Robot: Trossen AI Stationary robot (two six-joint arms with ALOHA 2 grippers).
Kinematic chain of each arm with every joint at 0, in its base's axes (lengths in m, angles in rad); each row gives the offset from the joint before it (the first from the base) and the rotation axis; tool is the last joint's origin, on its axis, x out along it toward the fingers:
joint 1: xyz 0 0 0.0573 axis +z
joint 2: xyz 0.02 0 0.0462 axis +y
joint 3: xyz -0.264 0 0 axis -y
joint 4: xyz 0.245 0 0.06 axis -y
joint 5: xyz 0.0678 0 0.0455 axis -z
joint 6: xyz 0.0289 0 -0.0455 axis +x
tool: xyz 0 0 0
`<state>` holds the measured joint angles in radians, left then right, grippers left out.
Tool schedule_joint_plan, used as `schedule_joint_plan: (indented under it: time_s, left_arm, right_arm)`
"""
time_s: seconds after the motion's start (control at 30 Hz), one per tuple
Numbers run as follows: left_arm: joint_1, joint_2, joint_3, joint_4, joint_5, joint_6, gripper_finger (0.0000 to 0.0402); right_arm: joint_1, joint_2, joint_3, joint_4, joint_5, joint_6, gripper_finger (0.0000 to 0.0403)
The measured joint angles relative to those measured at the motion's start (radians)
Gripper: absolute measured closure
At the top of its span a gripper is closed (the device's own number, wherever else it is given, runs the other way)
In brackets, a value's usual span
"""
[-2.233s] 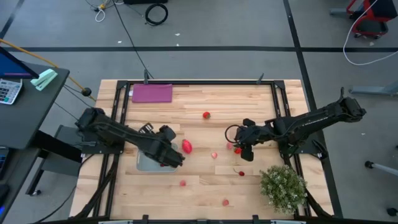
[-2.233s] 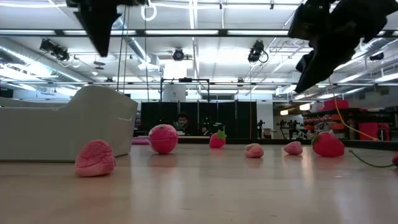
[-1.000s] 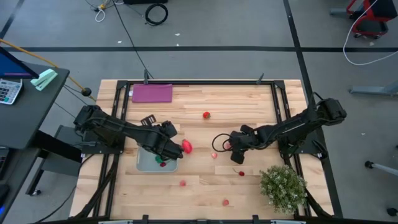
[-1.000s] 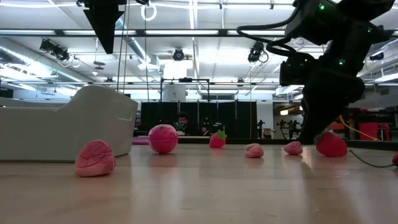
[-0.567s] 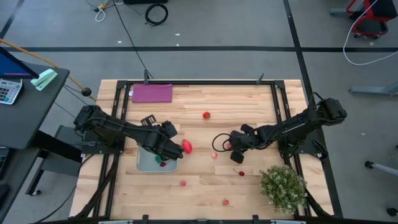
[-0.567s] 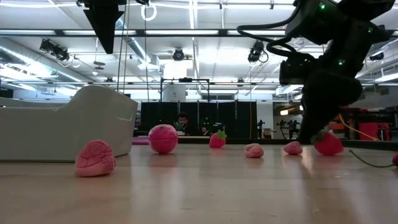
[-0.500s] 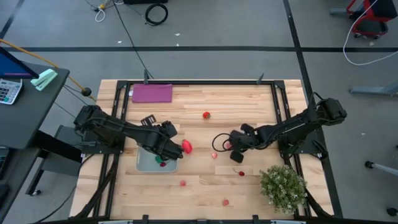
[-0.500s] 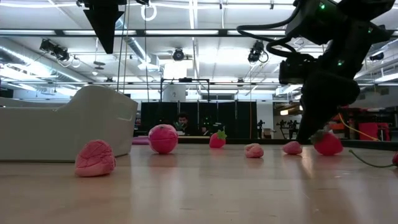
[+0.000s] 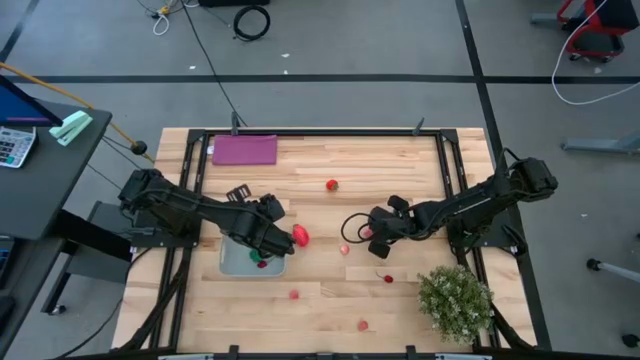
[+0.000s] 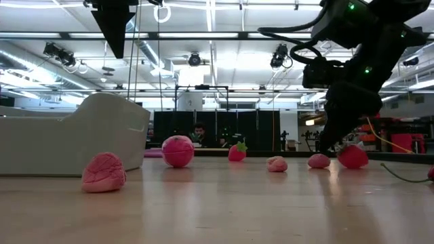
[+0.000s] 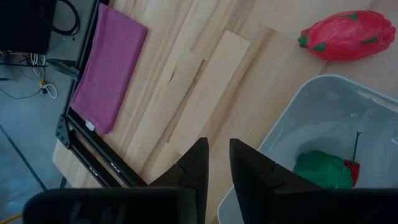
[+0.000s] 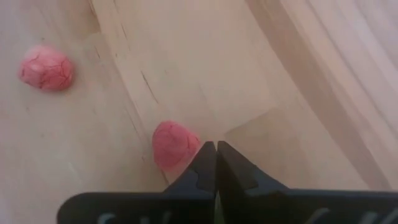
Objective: Pick and placing Produce into tupperware
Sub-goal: Put the red strawberry into the gray container
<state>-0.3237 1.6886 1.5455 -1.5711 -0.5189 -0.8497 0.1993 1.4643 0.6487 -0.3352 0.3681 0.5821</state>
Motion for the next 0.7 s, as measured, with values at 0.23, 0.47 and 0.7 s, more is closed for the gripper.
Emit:
schedule_joint_plan:
  time_s: [0.23, 0.47, 0.7]
  left_arm:
    - [0.0, 0.0, 0.0, 0.0, 0.0, 0.0, 0.034]
    - [0.0, 0.0, 0.0, 0.0, -0.002, -0.006, 0.0344]
    - [-0.031, -0.077, -0.001, 0.0, -0.029, -0.021, 0.0376]
  right_arm:
    - [0.0, 0.0, 0.037, 0.149, 0.026, -0.057, 0.0399]
    - [0.023, 0.008, 0.133, 0.565, 0.043, -0.2, 0.0401]
    - [0.035, 0.152, 0.259, 0.855, -0.071, -0.308, 0.0402]
